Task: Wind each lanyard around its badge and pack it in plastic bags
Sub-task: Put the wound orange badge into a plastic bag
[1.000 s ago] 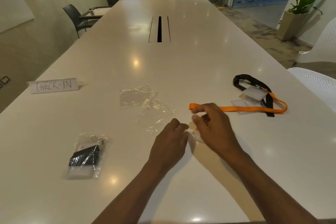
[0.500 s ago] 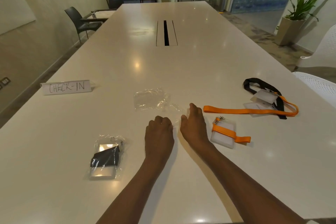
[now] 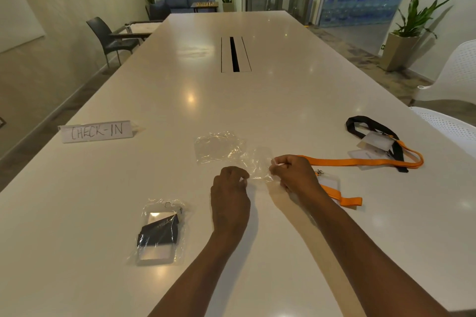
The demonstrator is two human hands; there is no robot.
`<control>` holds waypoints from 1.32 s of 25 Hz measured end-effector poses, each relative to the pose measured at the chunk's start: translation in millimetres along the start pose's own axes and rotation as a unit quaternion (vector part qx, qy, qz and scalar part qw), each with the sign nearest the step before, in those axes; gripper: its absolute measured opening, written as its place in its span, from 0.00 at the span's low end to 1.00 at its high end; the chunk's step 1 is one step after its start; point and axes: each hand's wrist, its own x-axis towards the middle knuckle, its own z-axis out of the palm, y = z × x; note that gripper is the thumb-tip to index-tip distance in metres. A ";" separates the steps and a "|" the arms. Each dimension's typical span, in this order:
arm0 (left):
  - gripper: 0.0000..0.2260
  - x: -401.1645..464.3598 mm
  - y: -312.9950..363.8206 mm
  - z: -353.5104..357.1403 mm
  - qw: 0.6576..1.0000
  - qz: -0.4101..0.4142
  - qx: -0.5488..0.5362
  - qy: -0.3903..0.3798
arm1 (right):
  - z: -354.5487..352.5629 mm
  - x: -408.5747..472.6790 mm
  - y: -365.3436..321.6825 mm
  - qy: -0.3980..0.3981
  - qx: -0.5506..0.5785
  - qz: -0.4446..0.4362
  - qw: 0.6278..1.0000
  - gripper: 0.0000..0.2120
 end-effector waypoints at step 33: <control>0.45 41.3 15.4 -76.2 0.946 0.089 -0.029 -0.310 | 1.0 -49.1 -14.3 0.027 -0.042 -0.133 0.990 0.06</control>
